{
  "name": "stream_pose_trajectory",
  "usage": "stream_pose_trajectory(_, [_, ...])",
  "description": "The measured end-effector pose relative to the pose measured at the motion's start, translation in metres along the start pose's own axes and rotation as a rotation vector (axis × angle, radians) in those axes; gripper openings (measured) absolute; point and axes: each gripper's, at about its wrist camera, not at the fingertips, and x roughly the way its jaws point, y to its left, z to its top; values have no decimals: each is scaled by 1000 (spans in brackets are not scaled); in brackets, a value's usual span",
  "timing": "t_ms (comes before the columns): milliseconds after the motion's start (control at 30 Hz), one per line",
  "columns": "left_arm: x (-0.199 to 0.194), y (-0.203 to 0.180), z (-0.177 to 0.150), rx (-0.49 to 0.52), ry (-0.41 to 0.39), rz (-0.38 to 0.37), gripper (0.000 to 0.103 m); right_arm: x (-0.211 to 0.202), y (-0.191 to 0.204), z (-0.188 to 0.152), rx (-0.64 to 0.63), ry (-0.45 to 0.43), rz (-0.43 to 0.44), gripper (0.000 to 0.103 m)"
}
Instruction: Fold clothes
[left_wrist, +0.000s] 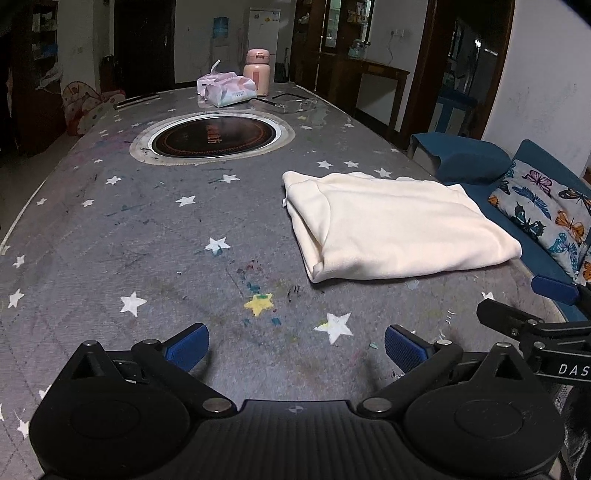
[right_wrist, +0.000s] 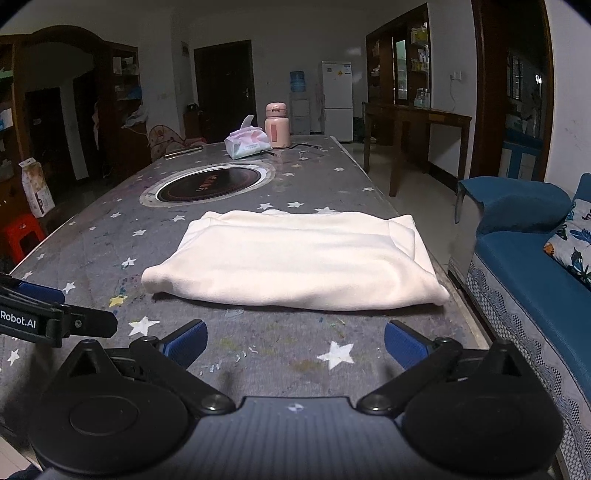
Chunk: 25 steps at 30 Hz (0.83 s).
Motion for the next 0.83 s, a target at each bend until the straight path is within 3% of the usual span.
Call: stream_pose_trajectory(833, [-8,-11,-10,48,2,3,103,-12,8,-9,-12,-16,6,103])
